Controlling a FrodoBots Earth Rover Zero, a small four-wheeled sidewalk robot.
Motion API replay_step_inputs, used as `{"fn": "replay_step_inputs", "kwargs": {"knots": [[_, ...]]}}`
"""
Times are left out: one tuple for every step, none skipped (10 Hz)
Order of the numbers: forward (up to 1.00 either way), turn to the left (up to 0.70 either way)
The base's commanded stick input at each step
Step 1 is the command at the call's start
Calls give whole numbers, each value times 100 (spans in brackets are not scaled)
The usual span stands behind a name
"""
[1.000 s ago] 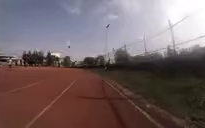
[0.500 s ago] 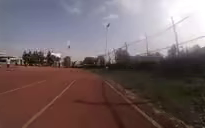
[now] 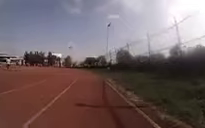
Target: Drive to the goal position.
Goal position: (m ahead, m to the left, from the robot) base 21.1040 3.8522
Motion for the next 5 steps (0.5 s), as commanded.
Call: {"fn": "replay_step_inputs", "kwargs": {"knots": [[50, 0], [50, 0], [50, 0], [50, 0], [50, 0]]}}
